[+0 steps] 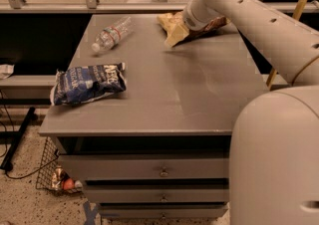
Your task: Move brown chip bag near blue chip bag
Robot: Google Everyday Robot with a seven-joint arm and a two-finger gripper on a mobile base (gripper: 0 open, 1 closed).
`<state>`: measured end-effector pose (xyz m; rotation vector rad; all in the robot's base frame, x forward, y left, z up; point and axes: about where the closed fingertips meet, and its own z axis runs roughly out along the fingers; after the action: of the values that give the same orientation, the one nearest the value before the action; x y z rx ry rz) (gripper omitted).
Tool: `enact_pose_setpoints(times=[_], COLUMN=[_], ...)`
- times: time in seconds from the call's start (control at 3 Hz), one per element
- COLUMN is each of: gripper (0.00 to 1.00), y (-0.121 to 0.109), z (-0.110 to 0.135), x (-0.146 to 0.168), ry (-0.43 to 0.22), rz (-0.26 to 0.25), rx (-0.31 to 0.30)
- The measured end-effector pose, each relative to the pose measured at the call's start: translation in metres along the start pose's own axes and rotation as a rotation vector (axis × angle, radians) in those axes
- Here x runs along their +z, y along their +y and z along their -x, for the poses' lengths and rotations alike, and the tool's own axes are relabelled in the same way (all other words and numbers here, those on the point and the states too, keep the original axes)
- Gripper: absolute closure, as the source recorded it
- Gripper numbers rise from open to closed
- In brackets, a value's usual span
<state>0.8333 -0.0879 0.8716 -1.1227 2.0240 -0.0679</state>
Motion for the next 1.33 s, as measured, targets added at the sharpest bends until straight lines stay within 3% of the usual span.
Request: enact_pose_setpoints(times=[0.33, 0.67, 1.0, 1.33], gripper=[0.00, 0.18, 0.49, 0.72], y=[-0.007, -0.007, -0.009, -0.011], z=[-0.008, -0.012, -0.005, 0.007], x=[0.011, 0.020, 0.017, 0.006], ry=[0.031, 0.047, 0.027, -0.011], rz=[-0.012, -0.007, -0.004, -0.006], rx=[0.025, 0.041, 0.043, 0.035])
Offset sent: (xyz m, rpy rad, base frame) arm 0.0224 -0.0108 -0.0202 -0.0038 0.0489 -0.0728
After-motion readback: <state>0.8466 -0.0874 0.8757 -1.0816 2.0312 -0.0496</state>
